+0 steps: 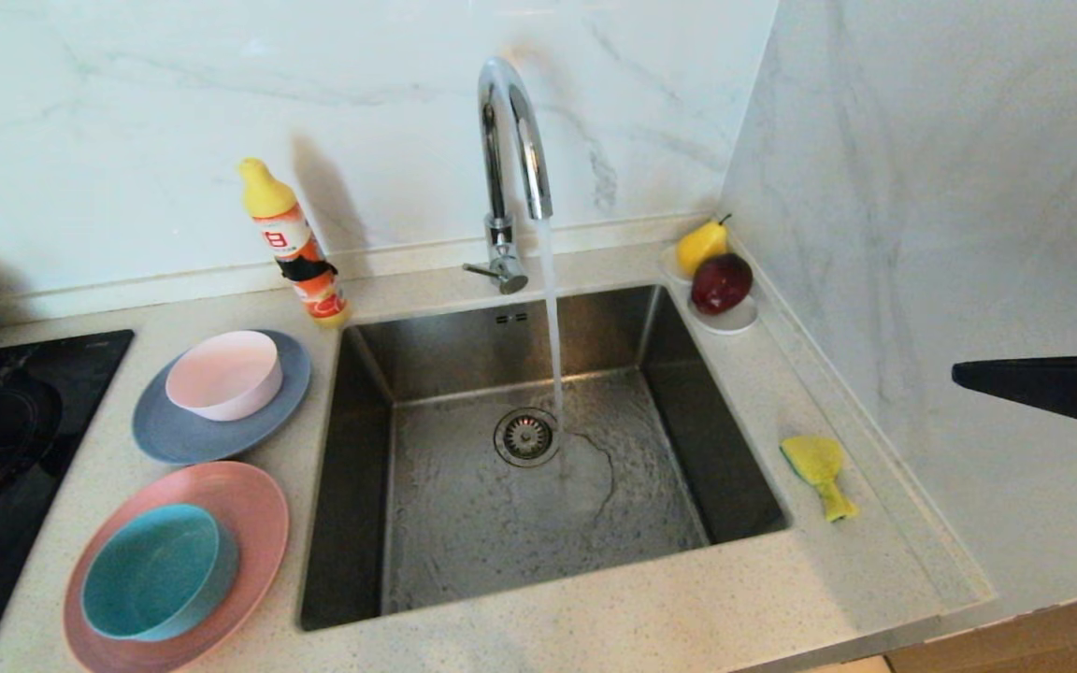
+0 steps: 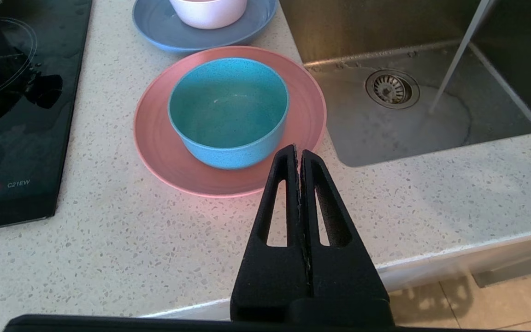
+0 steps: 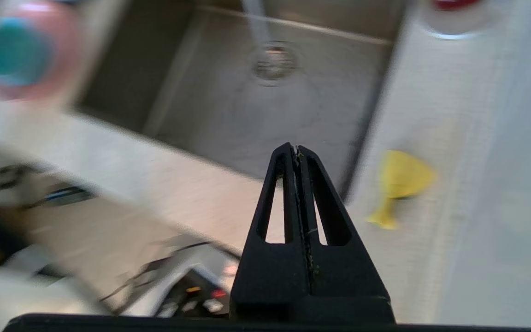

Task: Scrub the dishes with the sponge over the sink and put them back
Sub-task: Pick up a bowl and the sponge

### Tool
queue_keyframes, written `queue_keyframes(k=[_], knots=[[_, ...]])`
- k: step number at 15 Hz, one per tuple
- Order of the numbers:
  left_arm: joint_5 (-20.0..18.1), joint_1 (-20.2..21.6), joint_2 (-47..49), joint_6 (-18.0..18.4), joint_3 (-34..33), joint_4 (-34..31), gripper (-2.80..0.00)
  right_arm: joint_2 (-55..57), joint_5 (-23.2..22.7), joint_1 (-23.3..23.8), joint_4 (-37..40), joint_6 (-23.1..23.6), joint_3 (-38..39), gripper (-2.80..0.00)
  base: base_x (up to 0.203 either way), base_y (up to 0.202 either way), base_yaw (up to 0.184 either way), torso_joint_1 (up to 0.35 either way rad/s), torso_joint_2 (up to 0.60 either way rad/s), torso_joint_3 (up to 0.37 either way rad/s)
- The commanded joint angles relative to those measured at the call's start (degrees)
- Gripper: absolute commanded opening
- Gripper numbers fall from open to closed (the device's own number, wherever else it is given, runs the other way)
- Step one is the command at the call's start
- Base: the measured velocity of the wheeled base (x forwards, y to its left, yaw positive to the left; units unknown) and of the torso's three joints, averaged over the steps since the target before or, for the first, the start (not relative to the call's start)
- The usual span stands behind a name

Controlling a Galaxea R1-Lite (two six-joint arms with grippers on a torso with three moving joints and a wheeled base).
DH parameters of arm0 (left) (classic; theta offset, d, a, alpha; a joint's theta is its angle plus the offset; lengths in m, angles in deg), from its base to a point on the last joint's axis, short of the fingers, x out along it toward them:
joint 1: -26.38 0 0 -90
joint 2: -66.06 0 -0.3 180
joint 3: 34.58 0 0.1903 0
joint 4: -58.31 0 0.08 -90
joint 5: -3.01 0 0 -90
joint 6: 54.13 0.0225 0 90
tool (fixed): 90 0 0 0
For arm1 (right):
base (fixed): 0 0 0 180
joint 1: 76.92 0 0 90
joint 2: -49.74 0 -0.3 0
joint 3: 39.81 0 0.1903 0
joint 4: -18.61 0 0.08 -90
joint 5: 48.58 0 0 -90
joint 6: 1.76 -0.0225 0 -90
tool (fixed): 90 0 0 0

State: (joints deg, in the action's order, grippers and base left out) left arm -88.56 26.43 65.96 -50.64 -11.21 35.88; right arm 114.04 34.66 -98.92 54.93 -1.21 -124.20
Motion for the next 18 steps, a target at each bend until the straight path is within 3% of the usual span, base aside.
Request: queue_keyframes(k=[1, 3, 6, 18], knots=[[0.0, 0.0, 0.1, 0.0, -1.1, 0.0, -2.8, 4.2, 13.2, -4.7, -2.0, 0.0, 0.4, -2.8, 0.0, 0.0, 0.0, 0.0, 0.0, 0.0], [0.0, 0.0, 0.1, 0.0, -1.1, 0.0, -2.8, 7.3, 22.6, -7.9, -3.0, -0.3, 0.8, -2.8, 0.0, 0.0, 0.0, 0.0, 0.0, 0.0], [0.0, 0.0, 0.1, 0.0, -1.1, 0.0, -2.8, 11.8, 31.5, -9.9, -3.2, -2.2, 2.3, -2.8, 0.0, 0.0, 0.0, 0.0, 0.0, 0.0], [0.0, 0.0, 0.1, 0.0, -1.1, 0.0, -2.8, 17.0, 33.8, -10.0, -3.5, -12.5, 14.9, -2.8, 0.0, 0.0, 0.0, 0.0, 0.0, 0.0]])
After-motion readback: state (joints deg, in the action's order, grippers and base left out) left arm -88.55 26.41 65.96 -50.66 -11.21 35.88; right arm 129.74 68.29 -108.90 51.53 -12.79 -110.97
